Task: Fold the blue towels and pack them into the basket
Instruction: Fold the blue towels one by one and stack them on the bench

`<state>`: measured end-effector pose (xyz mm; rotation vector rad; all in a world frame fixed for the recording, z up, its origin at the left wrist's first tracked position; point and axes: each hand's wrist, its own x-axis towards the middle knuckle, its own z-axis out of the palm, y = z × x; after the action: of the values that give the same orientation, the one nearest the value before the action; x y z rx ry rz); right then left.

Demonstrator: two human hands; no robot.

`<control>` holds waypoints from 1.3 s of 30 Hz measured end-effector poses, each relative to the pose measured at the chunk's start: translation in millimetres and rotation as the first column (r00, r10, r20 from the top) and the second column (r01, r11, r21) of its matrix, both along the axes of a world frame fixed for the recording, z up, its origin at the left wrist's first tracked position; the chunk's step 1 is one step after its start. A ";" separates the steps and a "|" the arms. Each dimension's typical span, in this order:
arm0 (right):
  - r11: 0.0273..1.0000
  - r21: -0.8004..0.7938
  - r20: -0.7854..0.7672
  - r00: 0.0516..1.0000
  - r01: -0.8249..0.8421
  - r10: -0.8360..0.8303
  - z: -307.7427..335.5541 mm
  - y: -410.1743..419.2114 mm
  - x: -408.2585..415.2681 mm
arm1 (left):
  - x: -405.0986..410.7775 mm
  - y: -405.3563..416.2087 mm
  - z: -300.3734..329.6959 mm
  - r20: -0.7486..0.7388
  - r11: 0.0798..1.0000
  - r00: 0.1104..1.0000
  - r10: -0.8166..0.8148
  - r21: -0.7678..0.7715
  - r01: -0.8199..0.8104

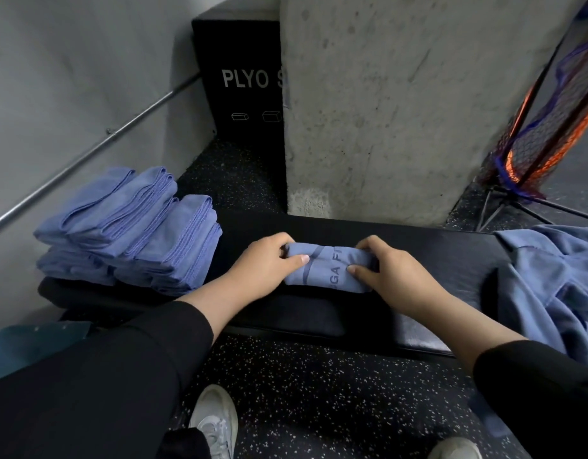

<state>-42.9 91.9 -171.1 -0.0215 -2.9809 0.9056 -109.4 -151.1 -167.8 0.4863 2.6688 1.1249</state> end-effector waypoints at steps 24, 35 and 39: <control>0.910 -0.413 0.025 0.999 0.040 -0.032 -14.6 5.8 -20.0 | -11.2 2.5 -14.5 -0.028 0.977 0.992 -0.119 -0.180 0.112; 0.349 -0.884 0.363 0.927 0.313 0.090 26.2 -35.6 -29.5 | 23.9 -17.4 18.3 0.460 0.825 0.883 0.098 0.458 -0.330; 0.352 -0.890 0.348 0.930 0.288 0.119 27.2 -55.5 -35.4 | 39.2 -34.0 19.7 0.496 0.777 0.853 0.164 0.467 -0.421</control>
<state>-78.3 36.4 -143.9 -0.4023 -2.1066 2.6932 -70.3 -185.1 -148.1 -0.1318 2.0339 1.8809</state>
